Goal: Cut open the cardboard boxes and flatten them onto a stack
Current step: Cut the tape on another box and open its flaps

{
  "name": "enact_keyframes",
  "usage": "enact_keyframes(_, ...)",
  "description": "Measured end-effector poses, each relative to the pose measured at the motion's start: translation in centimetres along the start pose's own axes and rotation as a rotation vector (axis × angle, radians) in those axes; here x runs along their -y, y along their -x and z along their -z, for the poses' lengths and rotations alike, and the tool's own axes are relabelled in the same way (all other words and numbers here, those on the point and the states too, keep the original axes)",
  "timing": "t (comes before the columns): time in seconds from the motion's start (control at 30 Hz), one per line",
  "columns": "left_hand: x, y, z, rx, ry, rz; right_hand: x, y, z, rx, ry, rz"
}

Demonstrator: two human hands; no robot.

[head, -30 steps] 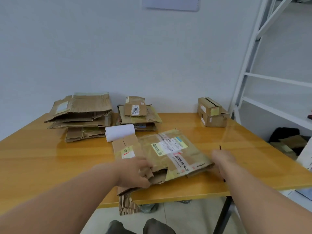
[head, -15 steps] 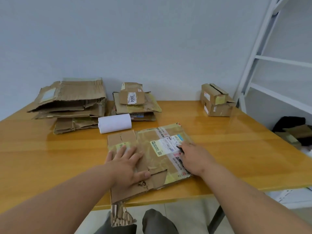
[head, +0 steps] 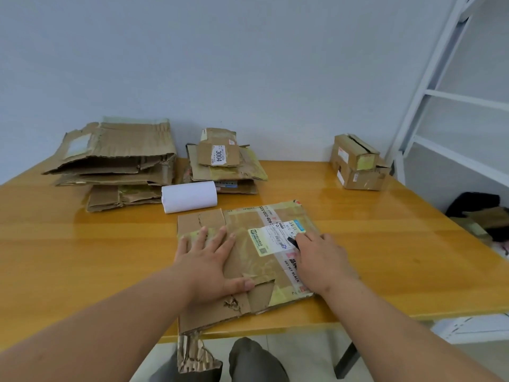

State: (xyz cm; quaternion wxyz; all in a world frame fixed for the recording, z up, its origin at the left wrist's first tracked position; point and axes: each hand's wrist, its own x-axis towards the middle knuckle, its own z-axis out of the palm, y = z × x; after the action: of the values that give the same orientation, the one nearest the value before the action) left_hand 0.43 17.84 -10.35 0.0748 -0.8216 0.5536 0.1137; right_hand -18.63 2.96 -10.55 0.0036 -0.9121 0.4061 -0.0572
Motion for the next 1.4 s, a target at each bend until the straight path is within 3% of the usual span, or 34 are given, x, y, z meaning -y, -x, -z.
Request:
enact_keyframes(0.2,0.6,1.1,-0.4,-0.032,0.090,0.058,0.5,0.2,0.4,0.022,-0.019,-0.029)
enact_keyframes(0.3,1.6,1.8,-0.6,-0.056,0.244,0.222,0.2,0.0,1.4,0.085,-0.024,-0.068)
enact_keyframes(0.4,2.3,2.8,-0.8,-0.095,0.381,0.364,-0.3,0.4,1.8,0.114,-0.076,-0.184)
enact_keyframes(0.63,1.2,3.3,1.4,-0.080,0.505,0.434,0.0,0.3,1.9,0.158,-0.160,-0.358)
enact_keyframes(0.93,2.7,6.5,4.5,-0.210,1.096,0.482,-2.4,2.0,3.7,0.085,-0.887,-0.703)
enact_keyframes(1.0,3.2,6.9,5.0,-0.239,1.114,0.464,-2.8,2.7,4.0,0.151,-1.078,-0.768)
enact_keyframes(1.13,3.9,7.2,6.0,-0.266,1.119,0.473,-2.7,4.3,5.5,0.216,-1.235,-0.755)
enact_keyframes(1.4,5.1,8.1,8.1,-0.297,0.688,0.405,-1.9,5.0,5.9,0.271,-1.450,-0.616)
